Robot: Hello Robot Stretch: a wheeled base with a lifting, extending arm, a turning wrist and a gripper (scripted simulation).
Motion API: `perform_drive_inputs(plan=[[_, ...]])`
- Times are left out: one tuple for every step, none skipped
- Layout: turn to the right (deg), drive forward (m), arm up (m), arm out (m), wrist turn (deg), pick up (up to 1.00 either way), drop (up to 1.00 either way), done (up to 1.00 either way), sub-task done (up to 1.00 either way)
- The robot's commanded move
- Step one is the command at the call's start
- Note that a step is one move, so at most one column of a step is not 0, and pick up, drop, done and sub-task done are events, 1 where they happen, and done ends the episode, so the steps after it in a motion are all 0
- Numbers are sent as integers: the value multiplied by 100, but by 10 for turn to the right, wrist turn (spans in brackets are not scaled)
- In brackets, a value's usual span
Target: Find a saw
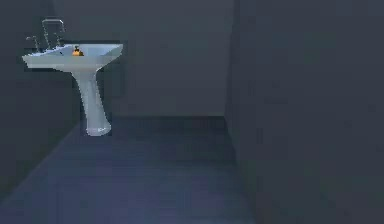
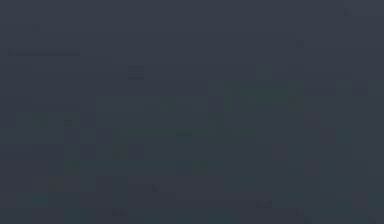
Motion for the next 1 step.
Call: perform_drive_inputs(plan=[[-450, 0, 0, 0, 0, 0, 0, 0, 0]])
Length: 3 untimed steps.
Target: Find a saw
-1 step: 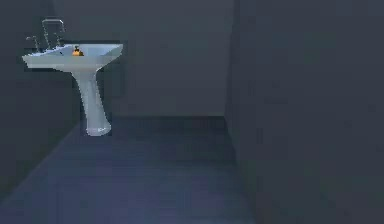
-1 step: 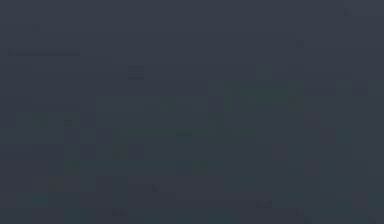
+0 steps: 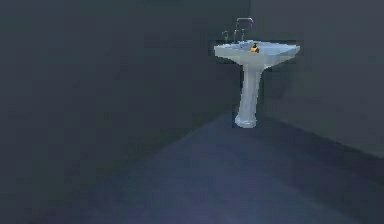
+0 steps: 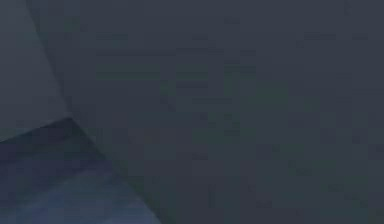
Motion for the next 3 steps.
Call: perform_drive_inputs(plan=[[-390, 0, 0, 0, 0, 0, 0, 0, 0], [0, 10, 0, 0, 0, 0, 0, 0, 0], [-450, 0, 0, 0, 0, 0, 0, 0, 0]])
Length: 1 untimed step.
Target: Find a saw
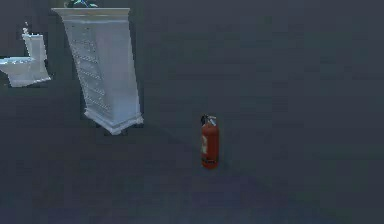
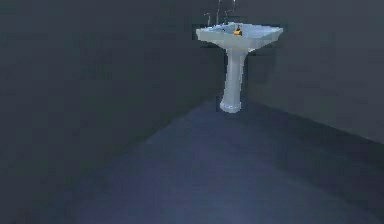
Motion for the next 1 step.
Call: perform_drive_inputs(plan=[[-420, 0, 0, 0, 0, 0, 0, 0, 0]])
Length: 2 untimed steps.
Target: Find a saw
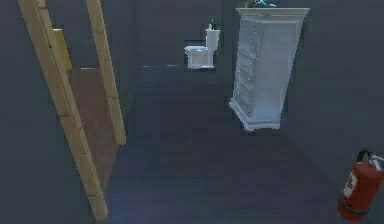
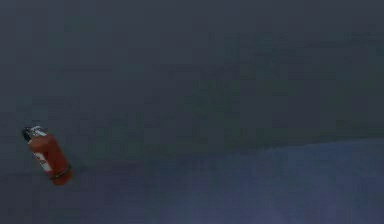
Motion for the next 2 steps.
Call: perform_drive_inputs(plan=[[0, 80, 0, 0, 0, 0, 0, 0, 0], [-90, 0, 0, 0, 0, 0, 0, 0, 0]])
